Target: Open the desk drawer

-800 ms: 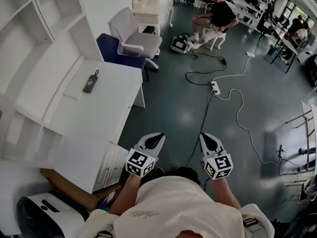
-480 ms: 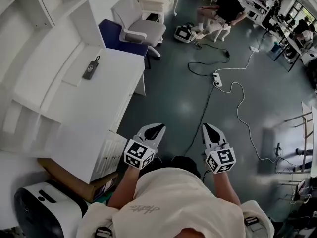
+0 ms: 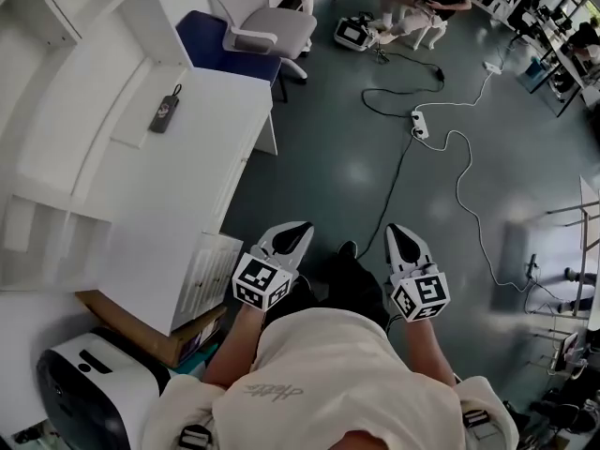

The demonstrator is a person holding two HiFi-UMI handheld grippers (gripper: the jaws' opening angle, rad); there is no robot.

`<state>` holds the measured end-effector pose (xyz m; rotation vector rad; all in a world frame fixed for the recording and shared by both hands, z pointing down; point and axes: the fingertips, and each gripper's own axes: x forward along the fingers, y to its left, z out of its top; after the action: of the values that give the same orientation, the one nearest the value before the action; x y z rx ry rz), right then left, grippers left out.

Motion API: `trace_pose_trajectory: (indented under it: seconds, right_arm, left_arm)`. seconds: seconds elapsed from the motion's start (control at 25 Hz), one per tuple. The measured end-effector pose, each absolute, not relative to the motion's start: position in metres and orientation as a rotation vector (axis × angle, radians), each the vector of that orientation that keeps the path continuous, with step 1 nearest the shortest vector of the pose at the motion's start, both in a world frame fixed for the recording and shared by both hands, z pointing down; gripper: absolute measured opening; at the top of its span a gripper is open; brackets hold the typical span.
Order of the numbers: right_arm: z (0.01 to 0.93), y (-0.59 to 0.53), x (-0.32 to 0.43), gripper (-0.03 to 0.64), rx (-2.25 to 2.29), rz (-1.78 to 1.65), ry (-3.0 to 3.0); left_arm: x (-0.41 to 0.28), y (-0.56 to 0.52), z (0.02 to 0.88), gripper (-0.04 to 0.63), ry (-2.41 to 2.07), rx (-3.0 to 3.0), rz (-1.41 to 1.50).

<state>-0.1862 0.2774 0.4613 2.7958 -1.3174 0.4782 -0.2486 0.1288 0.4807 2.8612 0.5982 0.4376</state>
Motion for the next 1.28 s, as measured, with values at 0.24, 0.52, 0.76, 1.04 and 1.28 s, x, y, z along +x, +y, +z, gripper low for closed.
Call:
trace_pose_trajectory:
  seconds: [0.24,0.52,0.76,1.04,1.28]
  right_arm:
    - [0.478,0.276,-0.143,0.002,2.790,0.528,-1.371]
    - [0.468,0.273,-0.055,0.002,2.793,0.488,-1.463]
    - [0.460,0.279,0.007,0.002,2.752,0.420,-1.556]
    - [0.481,0.291,0.046,0.002,2.639,0.440,-1.636]
    - [0.488,0.289,0.060,0.002,2.589,0.434,-1.690]
  left_arm:
    - [-0.209,0.134,0.488,0.015,0.562,2.862,0.512]
    - [-0.135,0.137,0.475,0.015,0.513,2.914,0.555]
    - [-0.081,0.152,0.468,0.015,0.452,2.942,0.556]
    - [-0.043,0.157,0.466,0.015,0.304,2.970,0.529]
    - [-0.039,0.148,0.473,0.015,0.202,2.991,0.605]
